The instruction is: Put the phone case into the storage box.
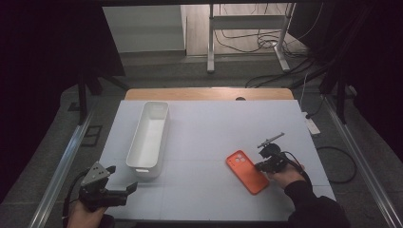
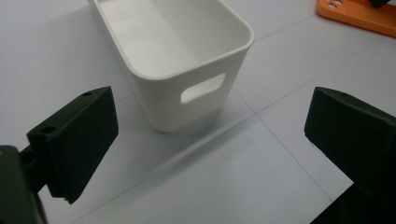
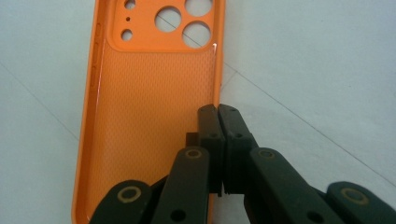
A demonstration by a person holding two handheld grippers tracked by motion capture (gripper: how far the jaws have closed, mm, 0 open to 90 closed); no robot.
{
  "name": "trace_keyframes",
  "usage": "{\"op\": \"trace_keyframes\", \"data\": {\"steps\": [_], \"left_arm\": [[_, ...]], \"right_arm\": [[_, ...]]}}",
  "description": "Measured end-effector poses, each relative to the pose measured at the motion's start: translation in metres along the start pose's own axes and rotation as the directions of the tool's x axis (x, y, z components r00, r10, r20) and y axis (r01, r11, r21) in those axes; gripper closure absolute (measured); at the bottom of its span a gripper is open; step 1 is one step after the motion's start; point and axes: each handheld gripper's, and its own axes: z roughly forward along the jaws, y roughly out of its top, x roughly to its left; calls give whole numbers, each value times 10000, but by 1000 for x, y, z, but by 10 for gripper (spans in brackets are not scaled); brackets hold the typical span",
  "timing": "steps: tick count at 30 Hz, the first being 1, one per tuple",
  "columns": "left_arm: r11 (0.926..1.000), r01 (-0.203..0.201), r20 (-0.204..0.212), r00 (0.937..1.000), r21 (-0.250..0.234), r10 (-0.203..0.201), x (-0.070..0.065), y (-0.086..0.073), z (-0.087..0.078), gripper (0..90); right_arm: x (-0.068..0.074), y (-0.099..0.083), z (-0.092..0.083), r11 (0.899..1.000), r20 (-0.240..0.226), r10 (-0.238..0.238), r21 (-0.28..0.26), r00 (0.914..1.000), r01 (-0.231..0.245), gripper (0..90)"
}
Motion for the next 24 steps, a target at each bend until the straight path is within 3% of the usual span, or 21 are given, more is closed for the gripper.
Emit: {"op": "trace_keyframes", "data": {"steps": [7, 15, 24], "left_arm": [[10000, -79, -1, 10000, 3, 79, 0, 0, 0, 30], [9999, -142, 278, 9995, 57, 141, 0, 0, 0, 31], [9998, -184, 409, 9990, 104, 180, 0, 1, 1, 34]], "right_arm": [[1, -1, -3, 9998, 78, 59, -184, 10000, -58, 888], [5, -2, -15, 9962, -124, -100, -863, 9999, 89, 888], [10, -3, -29, 9873, -49, -156, -1583, 9999, 147, 887]]}}
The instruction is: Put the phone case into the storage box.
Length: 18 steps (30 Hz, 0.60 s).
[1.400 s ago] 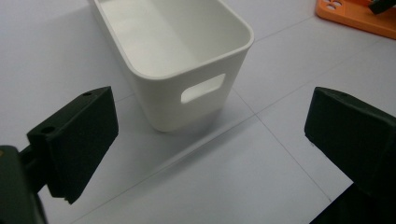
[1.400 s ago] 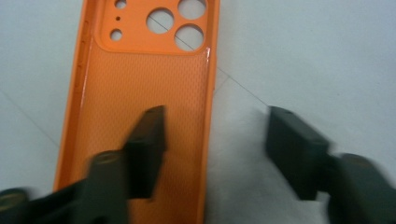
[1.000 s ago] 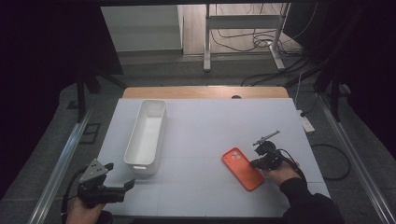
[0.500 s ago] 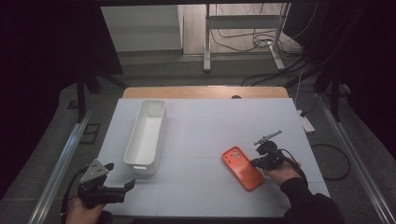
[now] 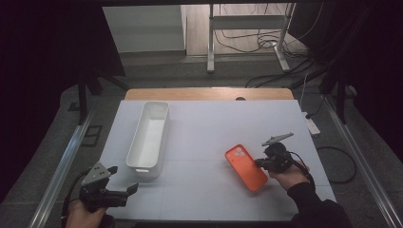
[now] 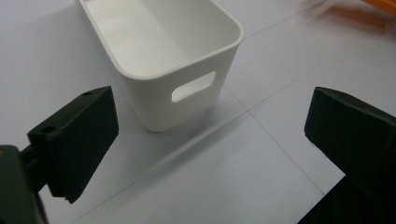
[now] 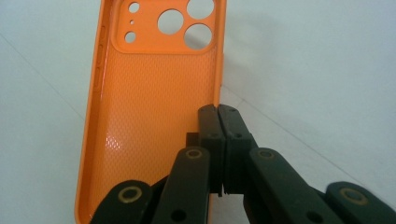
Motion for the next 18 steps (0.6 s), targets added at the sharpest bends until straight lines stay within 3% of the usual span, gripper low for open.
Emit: {"op": "trace_keyframes", "data": {"steps": [7, 18], "left_arm": [[9999, 26, 169, 9999, -99, -24, 1, 0, -1, 9], [9998, -105, 226, 9997, 142, 102, 0, 1, 1, 3]], "right_arm": [[2, 0, -12, 9979, 109, 28, -655, 9999, -21, 887], [6, -1, -23, 9907, 177, -65, -1361, 9998, 89, 887]]}}
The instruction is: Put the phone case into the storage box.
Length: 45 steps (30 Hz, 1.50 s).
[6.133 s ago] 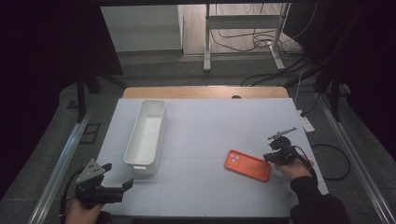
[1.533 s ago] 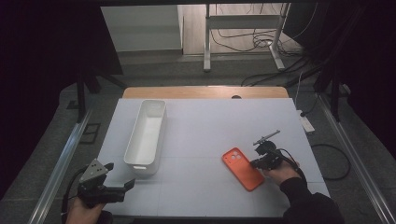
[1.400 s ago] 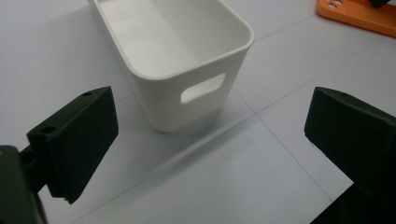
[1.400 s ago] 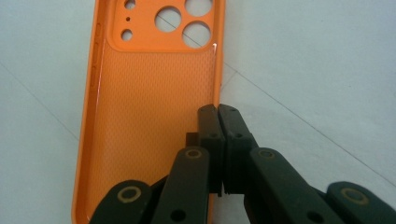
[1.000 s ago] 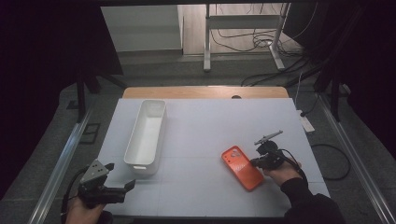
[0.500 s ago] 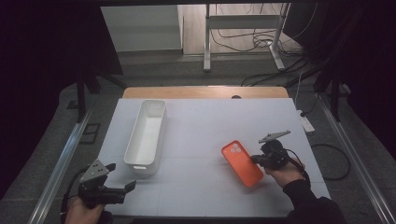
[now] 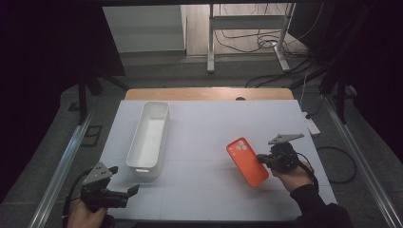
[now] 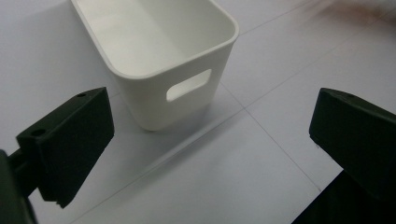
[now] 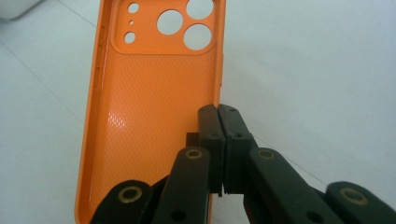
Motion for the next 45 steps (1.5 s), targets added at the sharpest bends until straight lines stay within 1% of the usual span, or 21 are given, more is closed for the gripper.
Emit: {"op": "trace_keyframes", "data": {"steps": [3, 6, 8, 11, 12, 14, 16, 19, 21, 24, 29, 33, 35, 38, 41, 45], "left_arm": [[10000, 50, 76, 10000, -49, -50, 1, 0, 0, 0], [9999, 85, 329, 9994, -114, -82, 3, 0, -1, 0], [9997, 220, 563, 9982, -137, -212, 4, 0, -1, 0], [9991, 348, 773, 9965, -222, -330, 3, 2, -1, 0], [9991, 348, 773, 9965, -222, -330, 3, 2, -1, 0], [9990, 319, 721, 9970, -315, -296, 1, 6, -2, 0], [9984, 366, 765, 9965, -437, -332, 0, 10, -2, 0], [9979, 431, 830, 9958, -483, -389, -1, 13, -2, 0], [9974, 519, 934, 9945, -492, -471, -2, 17, -1, 0], [9977, 488, 1028, 9937, -478, -437, -4, 21, 2, 0], [9958, 653, 1377, 9889, -641, -559, -5, 31, 4, 0], [9956, 642, 1552, 9865, -677, -530, -7, 41, 8, 0], [9955, 661, 1578, 9860, -686, -545, -7, 43, 8, 0], [9961, 618, 1690, 9843, -623, -505, -9, 49, 13, 0], [9972, 503, 1720, 9843, -549, -402, -11, 54, 18, 0], [9986, 315, 1853, 9824, -421, -232, -14, 60, 24, 0]], "right_arm": [[2, 1, -3, 9999, 3, -28, -163, 10000, 29, 887], [4, 2, -5, 9993, -19, -50, -375, 10000, 50, 887], [5, 3, -8, 9985, -31, -61, -540, 10000, 59, 887], [6, 4, -10, 9973, -17, -79, -725, 10000, 77, 887], [6, 4, -10, 9973, -17, -79, -725, 10000, 77, 887], [7, 5, -12, 9961, -17, -28, -877, 10000, 26, 887], [7, 5, -13, 9956, -11, -14, -941, 10000, 12, 887], [7, 6, -14, 9941, -28, 6, -1085, 10000, -9, 887], [7, 6, -15, 9928, -2, 11, -1194, 10000, -11, 888], [9, 7, -18, 9908, 25, 18, -1350, 10000, -15, 887], [11, 9, -21, 9875, 64, -76, -1574, 10000, 85, 888], [13, 10, -22, 9853, 99, -119, -1702, 9999, 134, 887], [13, 11, -22, 9844, 85, -154, -1752, 9998, 167, 887], [14, 12, -23, 9832, 88, -174, -1818, 9998, 187, 887], [15, 13, -24, 9820, 118, -215, -1873, 9997, 233, 887], [17, 14, -25, 9800, 139, -296, -1965, 9995, 318, 887]]}}
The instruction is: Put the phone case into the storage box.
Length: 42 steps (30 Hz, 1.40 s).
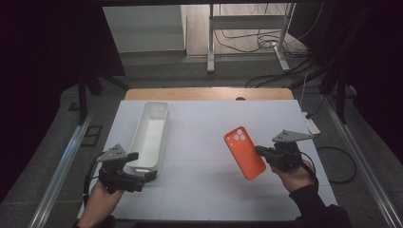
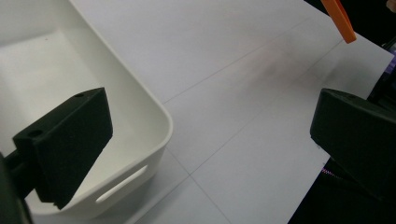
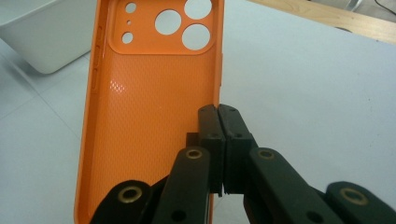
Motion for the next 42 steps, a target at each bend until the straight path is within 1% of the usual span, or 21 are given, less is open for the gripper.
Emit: {"op": "trace_keyframes", "data": {"steps": [3, 9, 17, 24, 32, 35, 36, 38, 42], "left_arm": [[10000, -31, 49, 10000, 83, 30, -2, 4, 5, 0], [9999, -23, 408, 9992, 126, 18, -5, 12, 15, 0], [9997, 239, 786, 9966, 90, -245, -6, 19, 29, 0], [9999, 131, 1005, 9948, 59, -136, -9, 25, 39, 0], [10000, -59, 1374, 9905, 80, 47, -17, 35, 57, 0], [9999, -1, 1576, 9875, 119, -17, -19, 38, 64, 0], [9999, -1, 1576, 9875, 119, -17, -19, 38, 64, 0], [9998, 28, 1751, 9845, 185, -60, -19, 41, 70, 0], [9995, 141, 1962, 9804, 279, -193, -20, 45, 78, 0]], "right_arm": [[3, 1, 1, 10000, -3, -89, -20, 10000, 89, 887], [7, 4, 4, 9997, -35, -235, -51, 9997, 235, 887], [12, 6, 6, 9994, -59, -345, -70, 9994, 344, 887], [15, 7, 8, 9993, -76, -374, -56, 9993, 374, 887], [19, 9, 11, 9990, -98, -442, -109, 9990, 441, 887], [21, 9, 12, 9989, -66, -467, -110, 9989, 466, 887], [21, 9, 12, 9989, -66, -467, -110, 9989, 466, 887], [22, 9, 12, 9988, -85, -459, -157, 9989, 457, 887], [24, 10, 13, 9984, -101, -522, -207, 9986, 519, 887]]}}
